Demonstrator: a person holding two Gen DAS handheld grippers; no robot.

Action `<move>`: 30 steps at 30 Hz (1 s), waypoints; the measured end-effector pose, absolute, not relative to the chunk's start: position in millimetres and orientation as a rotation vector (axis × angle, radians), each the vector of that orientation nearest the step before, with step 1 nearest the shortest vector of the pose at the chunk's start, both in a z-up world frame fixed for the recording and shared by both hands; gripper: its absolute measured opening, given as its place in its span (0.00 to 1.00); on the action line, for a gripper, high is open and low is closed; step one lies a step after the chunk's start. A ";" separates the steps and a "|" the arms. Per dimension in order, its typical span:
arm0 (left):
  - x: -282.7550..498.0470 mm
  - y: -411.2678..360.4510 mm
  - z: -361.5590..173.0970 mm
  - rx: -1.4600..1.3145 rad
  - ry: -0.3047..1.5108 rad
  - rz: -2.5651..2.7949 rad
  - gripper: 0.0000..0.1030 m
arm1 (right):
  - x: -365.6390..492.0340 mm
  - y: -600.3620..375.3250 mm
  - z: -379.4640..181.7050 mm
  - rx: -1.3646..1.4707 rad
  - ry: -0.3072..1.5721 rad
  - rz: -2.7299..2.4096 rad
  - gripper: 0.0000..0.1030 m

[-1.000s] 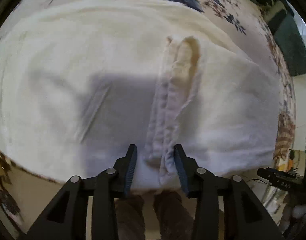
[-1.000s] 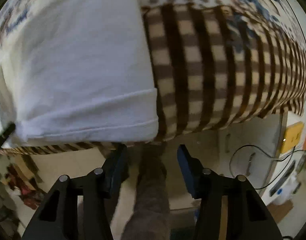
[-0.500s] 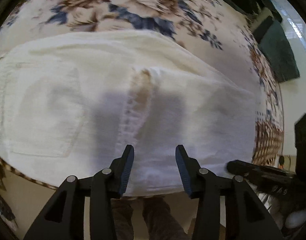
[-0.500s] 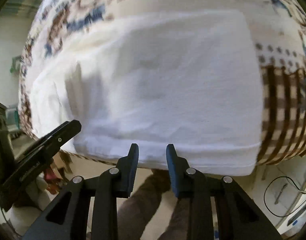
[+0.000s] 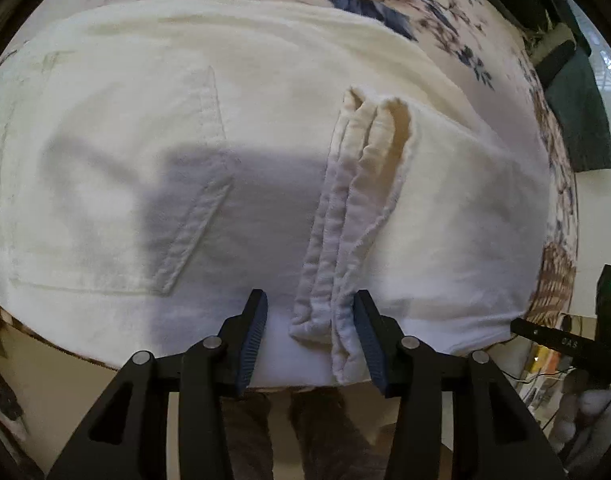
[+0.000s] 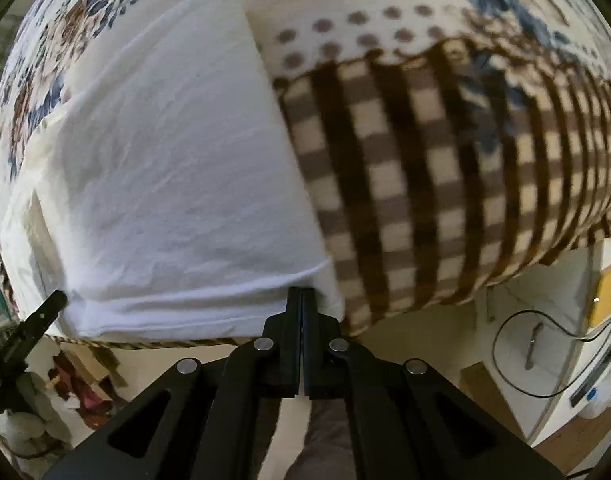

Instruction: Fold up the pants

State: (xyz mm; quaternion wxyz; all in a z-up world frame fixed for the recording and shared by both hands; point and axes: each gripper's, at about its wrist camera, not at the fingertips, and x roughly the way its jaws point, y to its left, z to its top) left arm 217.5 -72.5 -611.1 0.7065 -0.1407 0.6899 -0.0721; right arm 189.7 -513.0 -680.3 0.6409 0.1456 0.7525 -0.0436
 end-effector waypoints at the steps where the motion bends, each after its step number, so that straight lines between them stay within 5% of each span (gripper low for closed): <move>1: 216.7 -73.4 -609.0 -0.303 1.531 -0.159 0.42 | 192.0 -511.1 -675.2 0.325 1.714 -0.097 0.05; 3: 214.3 -74.0 -604.5 -0.321 1.525 -0.162 0.42 | 200.4 -490.0 -663.9 0.302 1.694 -0.093 0.14; 5: 209.9 -70.4 -597.1 -0.345 1.497 -0.152 0.42 | 203.4 -463.1 -650.0 0.267 1.670 -0.081 0.40; 7: 203.0 -57.5 -583.5 -0.394 1.430 -0.124 0.45 | 208.9 -444.8 -634.6 0.233 1.637 -0.064 0.53; 9: 195.5 -37.9 -571.2 -0.468 1.360 -0.084 0.64 | 212.9 -426.0 -622.8 0.218 1.621 -0.045 0.55; 10: 192.7 -25.5 -568.0 -0.504 1.339 -0.060 0.86 | 215.1 -417.3 -621.0 0.223 1.613 -0.032 0.62; 11: 187.8 -7.5 -564.6 -0.555 1.312 -0.019 0.95 | 219.6 -406.1 -620.0 0.238 1.607 -0.010 0.71; 13: 179.2 24.3 -561.3 -0.634 1.271 0.046 0.95 | 224.0 -390.7 -623.3 0.255 1.604 0.021 0.81; 19: 140.8 142.8 -583.0 -0.916 1.139 0.368 0.95 | 232.0 -323.0 -629.3 0.206 1.603 0.071 0.81; 21: 130.5 167.1 -593.9 -1.006 1.075 0.426 0.88 | 238.3 -307.3 -632.7 0.184 1.617 0.074 0.81; 23: 128.3 182.1 -600.4 -1.043 1.007 0.428 0.56 | 239.9 -292.6 -638.9 0.162 1.625 0.066 0.81; 25: 131.5 189.7 -607.5 -1.067 0.975 0.401 0.48 | 244.8 -280.0 -643.8 0.145 1.633 0.062 0.81; 26: 133.9 189.2 -609.3 -1.066 0.961 0.398 0.32 | 246.9 -275.8 -645.8 0.139 1.639 0.058 0.81; 30: 124.2 195.2 -597.6 -1.014 0.886 0.396 0.16 | 247.1 -269.9 -650.5 0.151 1.664 0.043 0.81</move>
